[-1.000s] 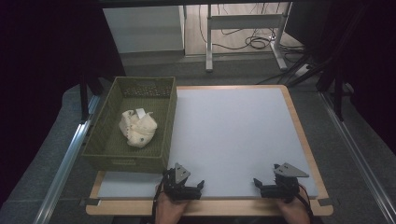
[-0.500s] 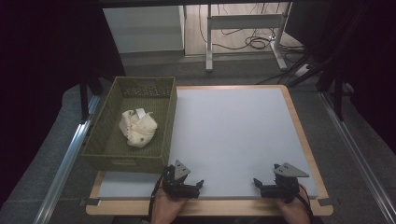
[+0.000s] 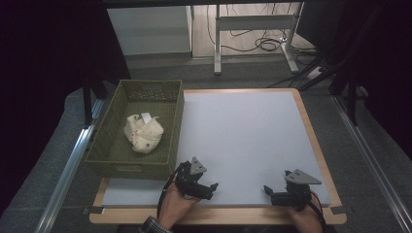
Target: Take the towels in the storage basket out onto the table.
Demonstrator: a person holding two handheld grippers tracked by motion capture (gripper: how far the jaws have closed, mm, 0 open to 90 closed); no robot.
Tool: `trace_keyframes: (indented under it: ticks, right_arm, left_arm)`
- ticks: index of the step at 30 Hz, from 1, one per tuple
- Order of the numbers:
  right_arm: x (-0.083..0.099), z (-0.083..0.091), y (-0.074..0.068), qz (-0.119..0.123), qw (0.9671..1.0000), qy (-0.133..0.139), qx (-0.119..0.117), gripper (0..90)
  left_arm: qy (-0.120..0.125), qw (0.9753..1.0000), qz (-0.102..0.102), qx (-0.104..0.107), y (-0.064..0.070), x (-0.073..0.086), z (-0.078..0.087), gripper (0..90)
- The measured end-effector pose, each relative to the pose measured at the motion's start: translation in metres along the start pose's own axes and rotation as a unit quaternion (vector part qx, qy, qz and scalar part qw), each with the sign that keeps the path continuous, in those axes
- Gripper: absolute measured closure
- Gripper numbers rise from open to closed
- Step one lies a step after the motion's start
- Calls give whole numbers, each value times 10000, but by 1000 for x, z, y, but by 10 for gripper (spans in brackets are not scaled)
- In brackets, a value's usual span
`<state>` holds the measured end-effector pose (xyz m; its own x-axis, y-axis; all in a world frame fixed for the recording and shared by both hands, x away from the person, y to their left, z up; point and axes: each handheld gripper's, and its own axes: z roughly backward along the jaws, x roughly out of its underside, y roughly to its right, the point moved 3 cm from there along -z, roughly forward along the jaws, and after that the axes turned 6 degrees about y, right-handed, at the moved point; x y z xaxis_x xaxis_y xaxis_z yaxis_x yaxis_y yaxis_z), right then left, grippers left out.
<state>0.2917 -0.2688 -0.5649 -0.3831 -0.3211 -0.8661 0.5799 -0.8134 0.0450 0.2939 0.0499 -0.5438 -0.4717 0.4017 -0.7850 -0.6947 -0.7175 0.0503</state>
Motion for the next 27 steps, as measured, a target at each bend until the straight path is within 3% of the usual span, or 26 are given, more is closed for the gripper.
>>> trace_keyframes:
  ticks: [16,27]
  right_arm:
    - [0,0,0,-6,10000,9,-1,5]
    - [0,0,0,1,10000,11,0,5]
  left_arm:
    - [-302,9990,-177,287,-7,-52,-11,60]
    - [-451,9981,-324,251,-11,-91,-5,59]
